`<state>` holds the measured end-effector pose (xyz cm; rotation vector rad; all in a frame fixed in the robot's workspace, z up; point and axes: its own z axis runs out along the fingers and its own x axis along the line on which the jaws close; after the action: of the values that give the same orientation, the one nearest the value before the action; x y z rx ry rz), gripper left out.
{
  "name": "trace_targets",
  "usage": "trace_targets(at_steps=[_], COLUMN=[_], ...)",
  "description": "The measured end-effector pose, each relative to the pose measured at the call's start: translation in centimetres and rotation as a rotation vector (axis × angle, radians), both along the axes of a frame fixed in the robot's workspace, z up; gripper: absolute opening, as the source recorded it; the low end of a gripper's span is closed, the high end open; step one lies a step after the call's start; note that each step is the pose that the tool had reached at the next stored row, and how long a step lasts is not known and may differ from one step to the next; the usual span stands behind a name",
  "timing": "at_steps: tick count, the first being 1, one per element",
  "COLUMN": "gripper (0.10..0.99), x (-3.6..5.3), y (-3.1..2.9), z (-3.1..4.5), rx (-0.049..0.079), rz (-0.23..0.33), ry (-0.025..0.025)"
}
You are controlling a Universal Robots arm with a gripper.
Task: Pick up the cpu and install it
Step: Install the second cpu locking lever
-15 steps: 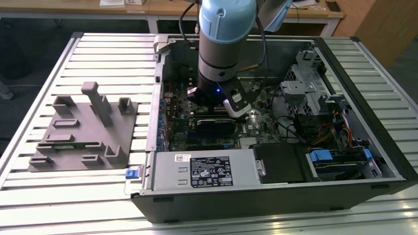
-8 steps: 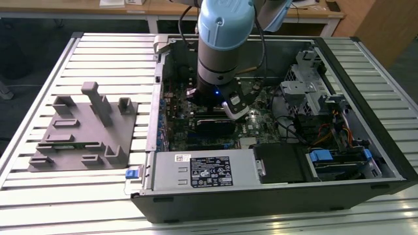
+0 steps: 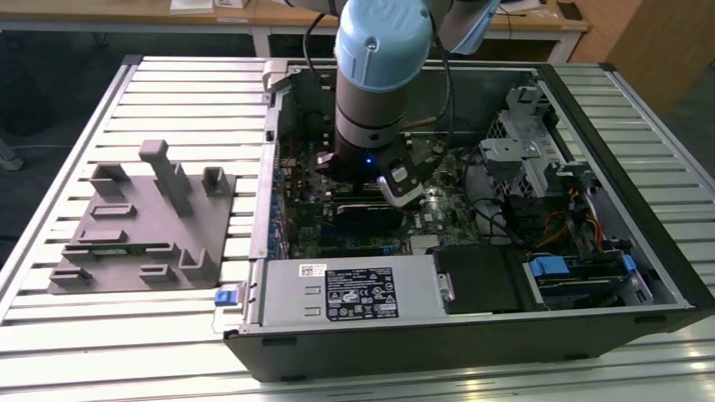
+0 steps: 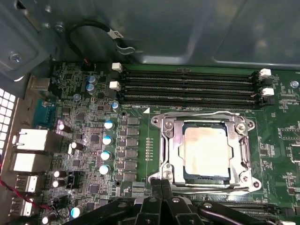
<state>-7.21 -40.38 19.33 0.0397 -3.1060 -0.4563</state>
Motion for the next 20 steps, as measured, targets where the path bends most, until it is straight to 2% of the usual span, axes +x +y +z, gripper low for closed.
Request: trace_targets(at_steps=[7, 20], gripper=[0.106, 0.106], x=[-0.33, -0.59], y=[0.01, 0.32], z=[-0.25, -0.57], rx=[0.012, 0.02], rz=[0.0, 0.0], ry=[-0.0001, 0.0001])
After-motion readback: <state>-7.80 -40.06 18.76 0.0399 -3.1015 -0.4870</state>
